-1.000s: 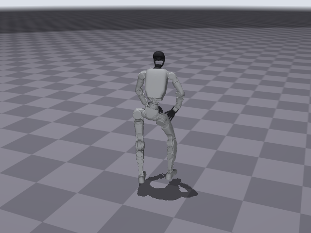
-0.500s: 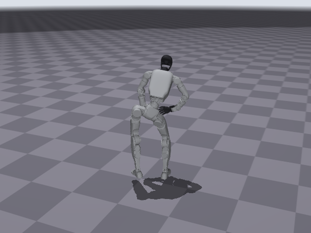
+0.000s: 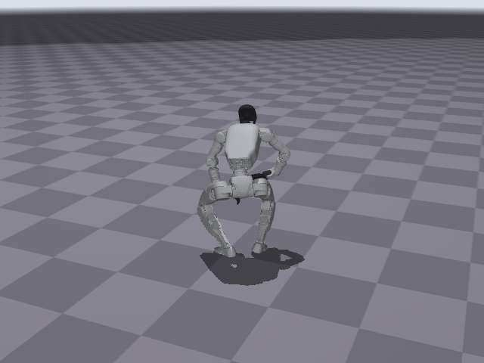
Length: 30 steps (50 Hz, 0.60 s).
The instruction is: Sport exercise
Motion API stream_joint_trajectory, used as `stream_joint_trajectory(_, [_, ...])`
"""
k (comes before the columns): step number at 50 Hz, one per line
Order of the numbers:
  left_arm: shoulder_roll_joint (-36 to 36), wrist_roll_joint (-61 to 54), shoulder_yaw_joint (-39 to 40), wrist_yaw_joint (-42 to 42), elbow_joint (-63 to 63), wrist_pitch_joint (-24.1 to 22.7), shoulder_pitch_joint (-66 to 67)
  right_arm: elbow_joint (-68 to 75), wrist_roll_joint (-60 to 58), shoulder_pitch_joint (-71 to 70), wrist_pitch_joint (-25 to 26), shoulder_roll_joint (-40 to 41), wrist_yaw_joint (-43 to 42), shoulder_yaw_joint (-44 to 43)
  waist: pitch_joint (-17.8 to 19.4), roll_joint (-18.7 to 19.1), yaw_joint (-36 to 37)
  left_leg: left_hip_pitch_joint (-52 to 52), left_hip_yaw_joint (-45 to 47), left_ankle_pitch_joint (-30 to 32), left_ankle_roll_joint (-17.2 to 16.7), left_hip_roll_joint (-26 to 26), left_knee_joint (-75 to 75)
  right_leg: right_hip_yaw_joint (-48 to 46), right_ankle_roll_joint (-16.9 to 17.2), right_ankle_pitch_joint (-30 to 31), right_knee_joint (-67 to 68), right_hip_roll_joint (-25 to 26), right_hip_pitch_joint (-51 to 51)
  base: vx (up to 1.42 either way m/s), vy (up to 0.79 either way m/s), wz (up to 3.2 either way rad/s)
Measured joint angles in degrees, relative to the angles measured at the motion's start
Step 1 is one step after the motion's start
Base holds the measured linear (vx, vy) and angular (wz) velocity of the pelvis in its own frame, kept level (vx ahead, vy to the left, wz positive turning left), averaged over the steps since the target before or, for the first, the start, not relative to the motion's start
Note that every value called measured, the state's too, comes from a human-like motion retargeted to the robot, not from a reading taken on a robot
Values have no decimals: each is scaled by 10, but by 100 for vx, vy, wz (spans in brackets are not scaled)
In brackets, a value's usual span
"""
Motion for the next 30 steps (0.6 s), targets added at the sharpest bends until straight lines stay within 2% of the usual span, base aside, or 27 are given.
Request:
stream_joint_trajectory(3, [54, -1, 0, 20, -34, -15, -7, -7, 5, -34, -2, -16, -4, 0, 8, 4, -14, -80, -23, 0, 16, -12, 81, 9, 0, -10, 66, -5, -60, -30, 6, 47])
stream_joint_trajectory(5, [91, -8, 0, 34, -62, -25, -6, -13, 12, -50, -2, -27, -7, 0, 16, -3, -19, -98, -28, 0, 21, -20, 125, 28, 0, -11, 109, -2, -90, -29, 5, 31])
stream_joint_trajectory(8, [140, -21, 0, 54, -123, -42, 26, -20, 30, -26, 9, -44, -13, 0, 16, -36, -22, -98, -20, 0, 24, -32, 189, 72, 0, -11, 173, 8, -118, -28, 1, 30])
stream_joint_trajectory(13, [224, -60, 0, 81, -201, -52, 97, -42, 53, 19, 24, -49, -17, 0, 16, -94, -10, -98, -51, 0, 17, -20, 329, 103, 0, -11, 280, 52, -118, -25, -2, -17])
stream_joint_trajectory(20, [273, -98, 0, 110, -252, -37, 172, -64, 48, 85, 43, -40, -31, 0, 16, -154, 21, -98, -102, 0, -12, -16, 479, 124, 0, -11, 409, 119, -118, -18, -6, -20])
stream_joint_trajectory(25, [316, -122, 0, 133, -282, -11, 215, -108, 22, 106, 49, -32, -58, 0, 16, -179, 27, -98, -135, 0, -40, -29, 528, 115, 0, -11, 454, 148, -118, -8, -5, -16])
stream_joint_trajectory(28, [347, -127, 0, 138, -281, 2, 229, -134, 7, 94, 46, -28, -72, 0, 16, -190, 17, -98, -138, 0, -36, -32, 531, 105, 0, -11, 453, 146, -118, 0, 0, 0])
stream_joint_trajectory(30, [344, -121, 0, 139, -280, 8, 248, -136, -7, 107, 44, -17, -74, 0, 16, -192, 19, -98, -144, 0, -50, -38, 527, 108, 0, -11, 446, 158, -118, 1, -3, -28])
